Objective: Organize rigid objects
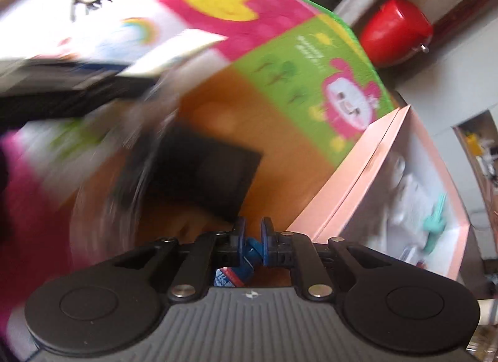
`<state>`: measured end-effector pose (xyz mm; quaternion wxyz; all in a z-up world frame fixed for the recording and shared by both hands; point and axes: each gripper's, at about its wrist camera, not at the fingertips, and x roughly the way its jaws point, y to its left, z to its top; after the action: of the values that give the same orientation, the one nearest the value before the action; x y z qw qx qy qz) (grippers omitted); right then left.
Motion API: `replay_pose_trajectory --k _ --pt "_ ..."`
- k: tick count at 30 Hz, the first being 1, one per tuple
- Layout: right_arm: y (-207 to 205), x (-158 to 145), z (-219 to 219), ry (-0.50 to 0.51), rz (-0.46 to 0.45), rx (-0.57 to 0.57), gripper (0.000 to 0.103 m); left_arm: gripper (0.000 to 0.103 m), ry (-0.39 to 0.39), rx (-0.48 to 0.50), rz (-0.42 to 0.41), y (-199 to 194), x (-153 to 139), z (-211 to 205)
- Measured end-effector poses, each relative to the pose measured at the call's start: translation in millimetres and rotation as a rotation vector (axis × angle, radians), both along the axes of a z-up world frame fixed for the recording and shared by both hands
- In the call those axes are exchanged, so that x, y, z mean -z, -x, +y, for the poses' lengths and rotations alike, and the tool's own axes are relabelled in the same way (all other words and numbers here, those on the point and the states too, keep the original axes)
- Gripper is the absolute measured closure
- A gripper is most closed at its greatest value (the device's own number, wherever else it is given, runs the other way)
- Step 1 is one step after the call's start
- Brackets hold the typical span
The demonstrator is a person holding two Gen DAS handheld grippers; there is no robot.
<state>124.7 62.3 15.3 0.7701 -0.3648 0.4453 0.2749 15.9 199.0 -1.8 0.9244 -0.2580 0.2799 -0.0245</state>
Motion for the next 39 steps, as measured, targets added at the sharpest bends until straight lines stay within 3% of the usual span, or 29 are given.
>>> replay_pose_trajectory --k 2,4,5,6,7,14,18,23,27,31,33,39 --pt "25 -8 -17 -0.088 -0.053 -0.019 0.092 0.061 -0.005 0.024 0.008 2 0 -9" --pt "48 -17 -34 -0.191 -0.069 -0.031 0.076 0.061 -0.029 0.039 0.012 8 -2 -22" --pt "53 -17 -42 -0.25 -0.058 -0.028 0.048 0.061 -0.03 0.053 0.018 11 -3 -28" --pt "61 -16 -50 -0.306 -0.053 -0.018 0.026 0.061 -0.028 0.073 0.026 14 -3 -35" --pt "67 -11 -56 -0.338 -0.052 -0.005 0.024 0.061 -0.034 0.092 0.032 17 -4 -42" --pt "79 18 -95 -0.414 -0.146 0.153 0.024 0.061 -0.116 0.176 0.07 40 -16 -73" --pt "77 21 -121 -0.381 -0.283 0.271 0.024 0.061 -0.205 0.144 0.076 53 -28 -74" --pt "73 32 -161 -0.493 -0.18 0.353 0.024 0.061 -0.293 0.15 0.152 61 -30 -75" --pt "96 18 -165 -0.623 -0.196 0.251 0.03 0.061 -0.321 0.13 0.191 66 -25 -73" --pt "109 -7 -132 -0.676 -0.203 0.071 0.041 0.061 -0.322 0.107 0.197 70 -25 -67" --pt "104 -10 -113 -0.685 -0.16 0.026 0.049 0.061 -0.332 0.115 0.196 73 -25 -67" --pt "63 16 -54 -0.592 -0.059 0.034 0.054 0.061 -0.378 0.134 0.183 75 -24 -72"
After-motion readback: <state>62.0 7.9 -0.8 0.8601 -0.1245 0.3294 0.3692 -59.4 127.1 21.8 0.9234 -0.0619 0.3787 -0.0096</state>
